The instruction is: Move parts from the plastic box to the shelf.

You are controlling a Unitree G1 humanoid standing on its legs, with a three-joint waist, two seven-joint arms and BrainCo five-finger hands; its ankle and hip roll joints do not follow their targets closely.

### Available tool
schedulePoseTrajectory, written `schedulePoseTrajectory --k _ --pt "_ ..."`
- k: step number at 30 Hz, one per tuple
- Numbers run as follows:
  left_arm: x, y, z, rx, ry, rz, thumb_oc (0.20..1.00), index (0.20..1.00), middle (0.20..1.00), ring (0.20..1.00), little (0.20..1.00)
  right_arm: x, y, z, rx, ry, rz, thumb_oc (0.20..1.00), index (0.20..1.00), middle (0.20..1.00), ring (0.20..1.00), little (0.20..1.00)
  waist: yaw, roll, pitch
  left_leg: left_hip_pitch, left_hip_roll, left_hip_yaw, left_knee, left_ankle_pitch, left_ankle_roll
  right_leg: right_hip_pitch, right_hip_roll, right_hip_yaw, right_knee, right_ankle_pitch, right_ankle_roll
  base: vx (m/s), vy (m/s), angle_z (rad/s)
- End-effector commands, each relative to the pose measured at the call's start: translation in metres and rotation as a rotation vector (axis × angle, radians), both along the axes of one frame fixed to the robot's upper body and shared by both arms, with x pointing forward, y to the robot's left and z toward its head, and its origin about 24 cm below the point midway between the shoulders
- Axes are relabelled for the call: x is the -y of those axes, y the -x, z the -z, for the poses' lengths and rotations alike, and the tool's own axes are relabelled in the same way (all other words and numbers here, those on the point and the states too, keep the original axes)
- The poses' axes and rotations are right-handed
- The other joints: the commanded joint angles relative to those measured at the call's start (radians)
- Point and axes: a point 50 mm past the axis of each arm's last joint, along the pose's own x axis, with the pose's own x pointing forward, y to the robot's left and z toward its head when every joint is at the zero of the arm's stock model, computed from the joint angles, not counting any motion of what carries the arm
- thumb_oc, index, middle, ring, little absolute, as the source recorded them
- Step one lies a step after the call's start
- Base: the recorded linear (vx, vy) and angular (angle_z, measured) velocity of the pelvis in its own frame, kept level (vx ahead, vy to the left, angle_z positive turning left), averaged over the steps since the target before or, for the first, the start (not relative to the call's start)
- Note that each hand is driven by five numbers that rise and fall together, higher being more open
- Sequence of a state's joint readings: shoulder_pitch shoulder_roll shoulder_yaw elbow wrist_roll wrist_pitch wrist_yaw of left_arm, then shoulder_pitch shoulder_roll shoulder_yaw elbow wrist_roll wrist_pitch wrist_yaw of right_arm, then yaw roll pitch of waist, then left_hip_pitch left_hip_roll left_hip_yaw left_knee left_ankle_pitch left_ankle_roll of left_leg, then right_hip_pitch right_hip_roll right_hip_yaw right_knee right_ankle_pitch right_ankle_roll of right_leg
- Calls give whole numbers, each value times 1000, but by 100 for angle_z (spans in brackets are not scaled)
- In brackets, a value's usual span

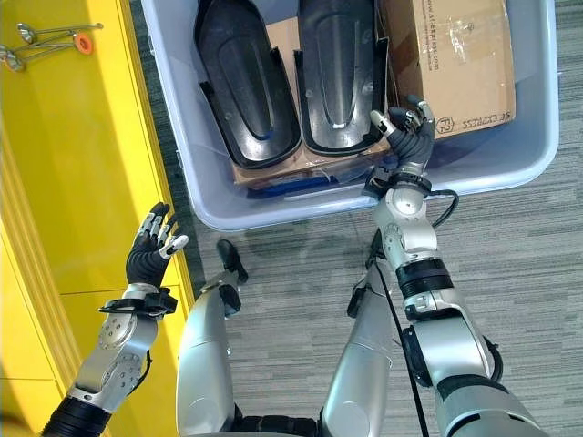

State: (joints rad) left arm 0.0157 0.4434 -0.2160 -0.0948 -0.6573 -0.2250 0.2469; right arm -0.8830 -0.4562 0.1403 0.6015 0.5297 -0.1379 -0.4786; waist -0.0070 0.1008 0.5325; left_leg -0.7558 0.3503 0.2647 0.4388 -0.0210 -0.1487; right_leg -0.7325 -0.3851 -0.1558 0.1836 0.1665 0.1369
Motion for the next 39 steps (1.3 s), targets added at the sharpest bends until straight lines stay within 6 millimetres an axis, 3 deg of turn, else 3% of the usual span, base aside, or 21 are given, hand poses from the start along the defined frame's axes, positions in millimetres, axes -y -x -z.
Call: schedulePoseTrajectory --k 1,15,23,31,32,33,34,39 --pt "8 7 -25 123 12 52 1000 1000 1000 1000 1000 61 1 -42 19 38 257 1000 1000 1000 1000 1000 49 32 -12 15 21 1 -94 74 -42 -33 -87 42 270 -193 70 9 -1 -4" --pt "11 5 -34 164 0 69 1000 1000 1000 1000 1000 92 -2 -45 -159 221 379 1000 1000 1000 1000 1000 57 28 -12 -51 15 -25 -75 71 -36 -65 -79 29 283 -197 71 9 -2 5" --pt "9 3 -37 185 -9 61 1000 1000 1000 1000 1000 98 0 -51 -184 327 418 1000 1000 1000 1000 1000 58 10 -12 -76 13 -39 -66 69 -33 -69 -76 19 286 -200 70 11 -4 6" --pt "6 3 -40 193 -19 54 1000 1000 1000 1000 1000 117 2 -52 -345 502 473 1000 1000 1000 1000 1000 70 -9 -12 -94 -3 -67 -78 71 -29 -67 -66 8 264 -186 74 0 0 0" --pt "6 4 -39 191 -14 53 1000 1000 1000 1000 1000 119 3 -53 -353 483 468 705 705 705 705 705 68 -14 -12 -105 -5 -73 -77 72 -26 -67 -63 5 263 -186 73 0 0 0" --pt "6 4 -39 191 -13 53 1000 1000 1000 1000 1000 119 3 -54 -352 483 468 555 555 555 555 555 68 -13 -12 -106 -5 -74 -77 72 -26 -68 -63 5 263 -186 73 0 0 0" --pt "5 3 -39 190 -16 51 1000 1000 1000 1000 1000 118 2 -55 -363 504 464 200 200 200 200 200 73 -18 -12 -105 -14 -87 -82 72 -24 -69 -61 4 259 -182 74 -1 30 1" --pt "5 2 -40 196 -4 37 1000 1000 1000 1000 1000 113 -1 -62 -343 509 435 200 200 200 200 200 85 -33 -12 -118 -56 -144 -96 64 -8 -66 -51 10 240 -168 72 -1 7 0"
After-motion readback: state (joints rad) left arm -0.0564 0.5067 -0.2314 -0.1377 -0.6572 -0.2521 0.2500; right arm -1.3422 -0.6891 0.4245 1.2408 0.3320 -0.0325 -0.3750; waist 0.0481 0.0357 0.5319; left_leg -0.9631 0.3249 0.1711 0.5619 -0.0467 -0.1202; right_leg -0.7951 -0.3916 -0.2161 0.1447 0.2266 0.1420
